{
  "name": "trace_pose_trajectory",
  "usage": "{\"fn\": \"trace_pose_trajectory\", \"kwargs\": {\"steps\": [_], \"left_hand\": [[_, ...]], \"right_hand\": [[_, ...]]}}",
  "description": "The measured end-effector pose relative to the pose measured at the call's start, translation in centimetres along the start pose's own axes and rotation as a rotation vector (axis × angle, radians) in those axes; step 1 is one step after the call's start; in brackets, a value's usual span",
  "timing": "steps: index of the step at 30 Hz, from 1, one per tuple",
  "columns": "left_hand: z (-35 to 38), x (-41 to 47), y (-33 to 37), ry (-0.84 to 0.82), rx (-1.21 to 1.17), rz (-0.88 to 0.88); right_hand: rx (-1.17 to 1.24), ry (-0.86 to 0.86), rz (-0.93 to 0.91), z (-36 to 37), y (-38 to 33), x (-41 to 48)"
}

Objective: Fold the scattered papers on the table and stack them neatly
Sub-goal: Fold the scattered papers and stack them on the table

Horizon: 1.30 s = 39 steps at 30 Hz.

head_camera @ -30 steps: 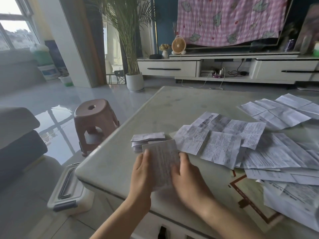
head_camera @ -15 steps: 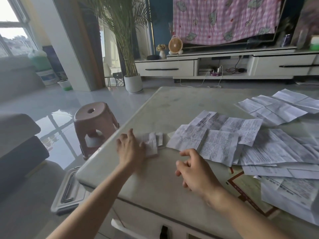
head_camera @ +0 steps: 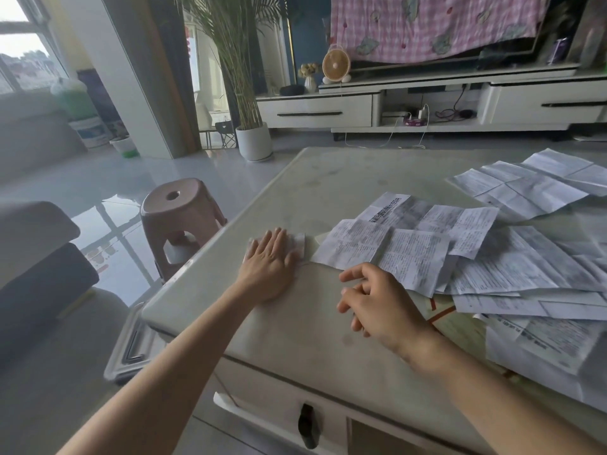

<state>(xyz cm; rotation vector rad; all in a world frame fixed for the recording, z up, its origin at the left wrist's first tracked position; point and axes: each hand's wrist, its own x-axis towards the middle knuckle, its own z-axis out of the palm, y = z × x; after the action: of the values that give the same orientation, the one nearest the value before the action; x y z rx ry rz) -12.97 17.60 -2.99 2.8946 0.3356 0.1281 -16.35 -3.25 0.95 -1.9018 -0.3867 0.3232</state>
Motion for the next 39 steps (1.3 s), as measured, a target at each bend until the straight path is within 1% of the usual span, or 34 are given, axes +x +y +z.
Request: {"fn": "trace_pose_trajectory", "kwargs": {"steps": [4,5,7,8,9,11,13,15,19,23,26,27,28,30,33,34,35,37,39], "left_hand": [[-0.2,0.1,0.1,-0.107,0.090,-0.047],[-0.5,0.1,0.4,-0.123,0.070,-0.071],[-1.0,0.4,0.8,-0.184,0.018,-0.118],[-1.5,0.4,1.0,-0.215,0.028,-0.122],[-2.0,0.3,1.2,-0.222,0.065,-0.114],[-2.8,-0.2,1.6,-0.142,0.094,-0.075],[-3.3,-0.9,1.6,0.025,0.053,-0.025],[-4.1,-1.5,1.6,0.160,0.022,0.058],[-6.2,-2.2,2.2,0.321,-0.044,0.140],[-7.9,-3.2,2.8,0.435,-0.144,0.121],[-8.7,-4.1,3.8,0.484,-0.239,0.124],[-8.9,-4.5,4.4,0.489,-0.273,0.119],[-8.9,-4.9,5.2,0.486,-0.304,0.112],[-9.0,-5.6,6.8,0.477,-0.382,0.082],[-9.1,-6.1,9.5,0.450,-0.627,0.045],[-9.1,-6.6,10.2,0.396,-0.753,0.024],[-9.5,-6.6,11.5,0.307,-0.880,0.021],[-10.0,-7.2,13.8,0.058,-1.084,0.009],[-9.9,-7.5,15.5,-0.189,-1.193,0.065]], "right_hand": [[-0.032,0.054,-0.036,-1.0,0.1,0.1],[-0.126,0.096,-0.083,-1.3,0.3,0.0],[-0.525,0.207,-0.264,-1.9,1.4,-0.4],[-0.715,0.246,-0.368,-1.8,1.9,-0.3],[-0.822,0.249,-0.415,-1.7,2.3,-0.2],[-0.969,0.191,-0.396,-1.6,2.5,-0.1],[-1.018,0.016,-0.283,-1.2,2.2,0.0],[-1.049,-0.097,-0.192,-1.6,2.2,0.1],[-1.118,-0.102,-0.144,-1.4,1.8,0.2],[-1.142,-0.043,-0.195,-1.2,2.1,0.0],[-1.090,0.058,-0.263,-1.5,1.9,-0.3],[-1.022,0.134,-0.320,-1.6,1.7,-0.2],[-0.918,0.222,-0.399,-2.0,1.3,-0.3],[-0.666,0.371,-0.495,-3.2,0.0,-0.6],[-0.227,0.552,-0.502,-6.9,-1.8,-1.8],[-0.087,0.591,-0.474,-8.2,-2.2,-2.6],[0.047,0.624,-0.441,-10.1,-2.4,-3.3],[0.299,0.590,-0.343,-13.3,-2.0,-4.9],[0.497,0.521,-0.228,-15.7,-0.6,-5.9]]}}
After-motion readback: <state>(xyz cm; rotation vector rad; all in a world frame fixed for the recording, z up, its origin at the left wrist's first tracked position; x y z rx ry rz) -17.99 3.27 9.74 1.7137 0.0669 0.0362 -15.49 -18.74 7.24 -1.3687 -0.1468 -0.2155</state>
